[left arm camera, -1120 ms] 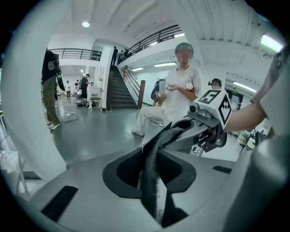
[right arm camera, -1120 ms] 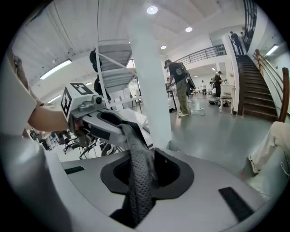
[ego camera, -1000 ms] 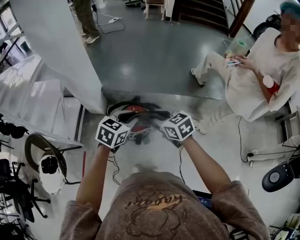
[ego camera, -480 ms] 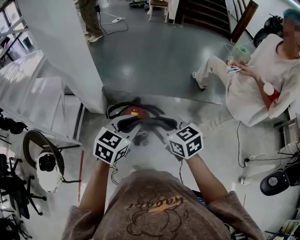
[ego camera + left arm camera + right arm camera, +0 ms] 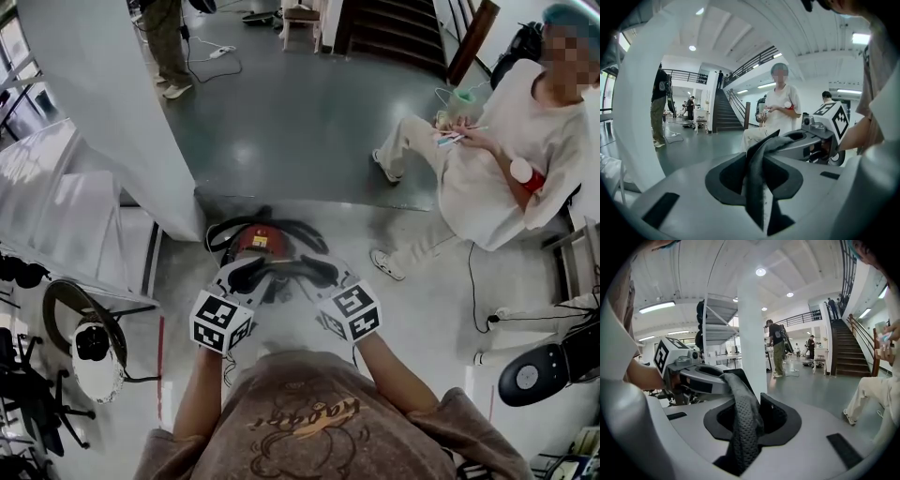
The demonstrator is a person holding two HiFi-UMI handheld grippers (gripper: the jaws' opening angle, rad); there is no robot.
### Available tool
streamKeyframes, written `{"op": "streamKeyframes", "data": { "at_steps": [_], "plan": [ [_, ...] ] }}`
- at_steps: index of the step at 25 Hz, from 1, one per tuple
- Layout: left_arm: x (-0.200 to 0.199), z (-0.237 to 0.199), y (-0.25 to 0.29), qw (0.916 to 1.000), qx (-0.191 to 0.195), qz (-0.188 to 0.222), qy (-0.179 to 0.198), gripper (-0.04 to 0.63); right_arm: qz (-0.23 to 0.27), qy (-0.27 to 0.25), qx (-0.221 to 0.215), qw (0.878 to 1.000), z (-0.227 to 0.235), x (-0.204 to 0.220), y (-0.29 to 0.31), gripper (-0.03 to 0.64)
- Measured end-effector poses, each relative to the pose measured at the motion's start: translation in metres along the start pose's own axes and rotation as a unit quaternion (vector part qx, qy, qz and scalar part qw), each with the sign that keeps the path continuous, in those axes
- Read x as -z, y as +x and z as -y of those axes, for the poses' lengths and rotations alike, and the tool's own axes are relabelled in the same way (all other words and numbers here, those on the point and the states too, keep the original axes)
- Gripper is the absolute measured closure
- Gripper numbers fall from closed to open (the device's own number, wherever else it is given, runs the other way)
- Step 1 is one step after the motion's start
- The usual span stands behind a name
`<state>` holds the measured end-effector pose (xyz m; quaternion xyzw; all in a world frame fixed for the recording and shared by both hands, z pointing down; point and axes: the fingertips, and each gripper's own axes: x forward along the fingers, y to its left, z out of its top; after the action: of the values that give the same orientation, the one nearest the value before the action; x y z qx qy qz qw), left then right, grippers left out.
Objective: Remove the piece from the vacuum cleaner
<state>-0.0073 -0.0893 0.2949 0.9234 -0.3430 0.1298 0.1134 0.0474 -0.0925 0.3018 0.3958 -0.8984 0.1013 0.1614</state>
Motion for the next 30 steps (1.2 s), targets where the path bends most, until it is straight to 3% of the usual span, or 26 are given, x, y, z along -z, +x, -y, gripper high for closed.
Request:
{"op": "streamKeyframes", "data": {
  "at_steps": [30],
  "plan": [
    [-0.002, -0.001, 0.002, 0.9997, -0.02, 0.002, -0.016, 0.511, 0.012, 0.019, -0.001, 1.0, 0.002, 0.0, 0.001, 0.54]
  ]
}}
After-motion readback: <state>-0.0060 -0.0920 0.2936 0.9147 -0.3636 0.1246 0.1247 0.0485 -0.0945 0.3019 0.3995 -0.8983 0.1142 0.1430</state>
